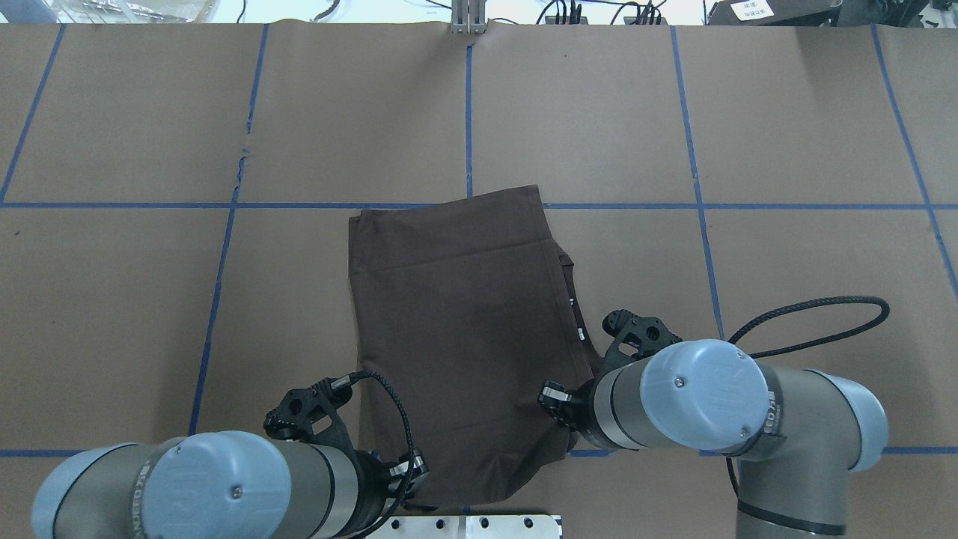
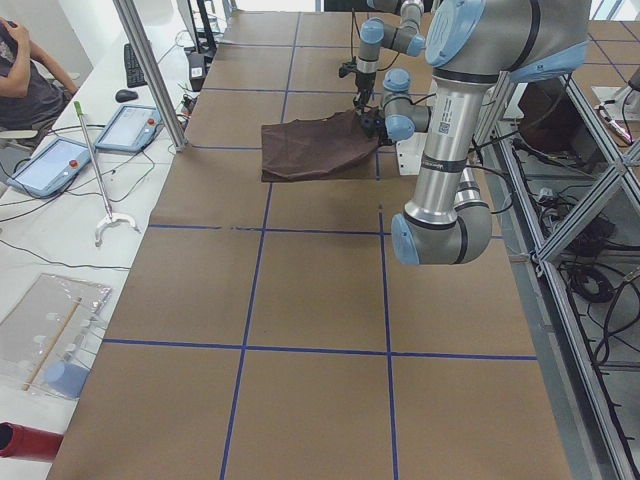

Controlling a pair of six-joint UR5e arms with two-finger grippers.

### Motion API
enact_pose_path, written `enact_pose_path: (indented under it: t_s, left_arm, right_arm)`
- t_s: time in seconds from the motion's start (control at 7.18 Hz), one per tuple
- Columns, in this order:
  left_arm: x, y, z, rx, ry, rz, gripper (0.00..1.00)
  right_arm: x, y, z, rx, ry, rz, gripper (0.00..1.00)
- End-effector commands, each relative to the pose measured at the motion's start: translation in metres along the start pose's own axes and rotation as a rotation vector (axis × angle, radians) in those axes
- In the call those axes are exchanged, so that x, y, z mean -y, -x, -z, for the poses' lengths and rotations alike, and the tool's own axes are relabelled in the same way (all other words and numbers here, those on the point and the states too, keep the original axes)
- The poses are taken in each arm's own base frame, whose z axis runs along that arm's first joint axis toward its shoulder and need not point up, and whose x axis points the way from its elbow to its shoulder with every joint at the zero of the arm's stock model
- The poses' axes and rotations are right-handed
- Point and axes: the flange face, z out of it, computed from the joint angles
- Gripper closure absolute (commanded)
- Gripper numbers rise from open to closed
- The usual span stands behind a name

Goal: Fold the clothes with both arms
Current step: 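Lift the near edge with both grippers and fold it toward the collar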

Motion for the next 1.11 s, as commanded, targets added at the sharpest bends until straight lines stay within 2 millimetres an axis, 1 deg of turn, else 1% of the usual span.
enact_pose_path:
  t_s: [0.0,0.14,0.28,0.42,0.56,0.7,0.84,0.98]
  left_arm:
    - [-0.005,0.001,0.016,0.003,0.008,-0.003,1.0]
    - [0.016,-0.008,0.016,-0.006,-0.032,0.017,1.0]
    - [0.041,-0.017,0.023,-0.025,-0.075,0.033,1.0]
    - [0.068,-0.023,0.024,-0.03,-0.12,0.057,1.0]
    - [0.1,-0.035,0.023,-0.036,-0.179,0.046,1.0]
    - [0.122,-0.042,0.012,-0.017,-0.217,0.043,1.0]
    - [0.138,-0.048,0.004,-0.028,-0.235,0.046,1.0]
    - [0.157,-0.05,-0.007,-0.034,-0.253,0.04,1.0]
  right_arm:
    - [-0.011,0.0,0.007,0.008,0.038,0.019,1.0]
    - [-0.002,0.015,0.007,0.028,0.017,0.016,1.0]
    - [0.02,0.037,0.009,0.049,-0.018,0.026,1.0]
    - [0.048,0.055,0.012,0.073,-0.061,0.014,1.0]
    - [0.082,0.063,0.007,0.083,-0.069,-0.019,1.0]
    - [0.119,0.064,-0.004,0.081,-0.067,-0.051,1.0]
    - [0.144,0.073,-0.014,0.082,-0.089,-0.064,1.0]
    - [0.154,0.081,-0.023,0.068,-0.096,-0.075,1.0]
